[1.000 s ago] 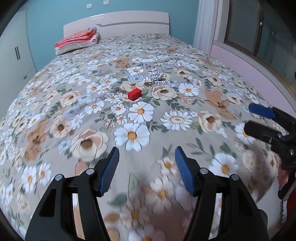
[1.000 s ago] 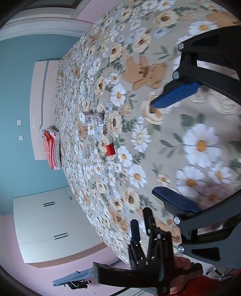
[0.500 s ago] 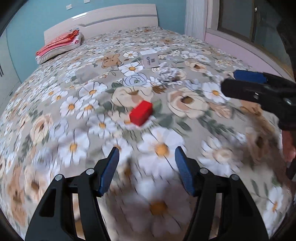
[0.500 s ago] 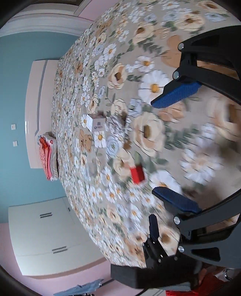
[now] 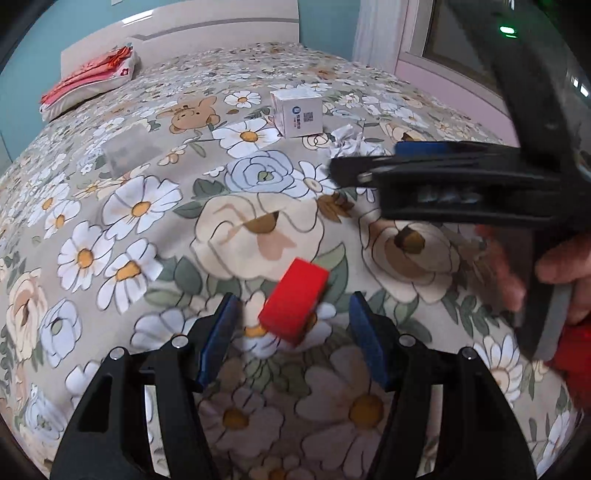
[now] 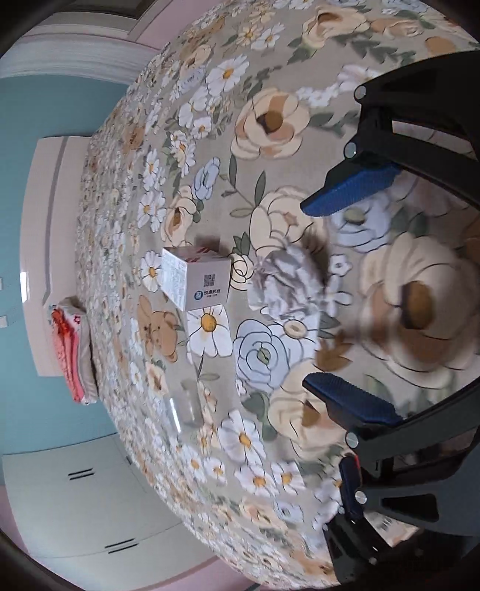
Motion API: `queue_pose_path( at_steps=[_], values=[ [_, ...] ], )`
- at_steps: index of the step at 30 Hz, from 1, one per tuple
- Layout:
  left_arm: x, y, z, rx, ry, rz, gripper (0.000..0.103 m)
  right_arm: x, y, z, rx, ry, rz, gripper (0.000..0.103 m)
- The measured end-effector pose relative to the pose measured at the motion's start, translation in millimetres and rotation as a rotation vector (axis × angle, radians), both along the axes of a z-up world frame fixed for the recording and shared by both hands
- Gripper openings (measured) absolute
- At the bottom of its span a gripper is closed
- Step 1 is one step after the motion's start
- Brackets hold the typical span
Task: Collect trash
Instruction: 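Grasp the red block with the left gripper while the right grasps the crumpled white paper, then carry the red block and crumpled paper with both grippers over the trash bin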
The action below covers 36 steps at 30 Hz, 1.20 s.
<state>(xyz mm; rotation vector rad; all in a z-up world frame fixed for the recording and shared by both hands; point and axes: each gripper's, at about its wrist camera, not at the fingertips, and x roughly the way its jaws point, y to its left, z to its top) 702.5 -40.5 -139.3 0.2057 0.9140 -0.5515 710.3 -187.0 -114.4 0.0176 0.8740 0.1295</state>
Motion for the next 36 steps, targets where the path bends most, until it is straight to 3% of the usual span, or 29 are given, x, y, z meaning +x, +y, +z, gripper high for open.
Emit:
queue_pose_path(
  at_steps=[2, 3, 6, 8, 13, 17, 22, 31, 36],
  values=[
    [1, -3, 0, -0.004, -0.010, 0.000, 0.057, 8, 3, -7, 0.012, 0.029, -0.001, 0.082],
    [3, -5, -1, -0.005, -0.008, -0.002, 0.047, 13, 5, -12, 0.026, 0.055, 0.005, 0.070],
    [8, -9, -2, -0.012, 0.002, 0.001, 0.031, 19, 7, -17, 0.018, 0.068, 0.000, 0.049],
    [8, -9, -2, -0.032, 0.014, 0.012, 0.020, 19, 8, -17, 0.019, 0.062, 0.002, 0.046],
    [4, -6, -2, -0.053, 0.030, 0.058, 0.020, 16, 3, -17, 0.052, 0.052, -0.005, 0.036],
    [-5, -4, 3, -0.061, 0.042, 0.097, 0.020, 9, 0, -8, 0.082, 0.042, -0.003, 0.035],
    [-21, -1, 15, -0.040, 0.044, 0.153, 0.020, -13, -8, 23, 0.082, 0.012, 0.010, 0.034],
    [-73, 6, 65, 0.026, 0.028, 0.240, 0.020, -74, -18, 87, 0.054, -0.024, 0.037, 0.034],
    [-112, 13, 111, 0.042, -0.016, 0.294, 0.020, -115, -18, 120, 0.025, -0.038, 0.059, 0.034]
  ],
)
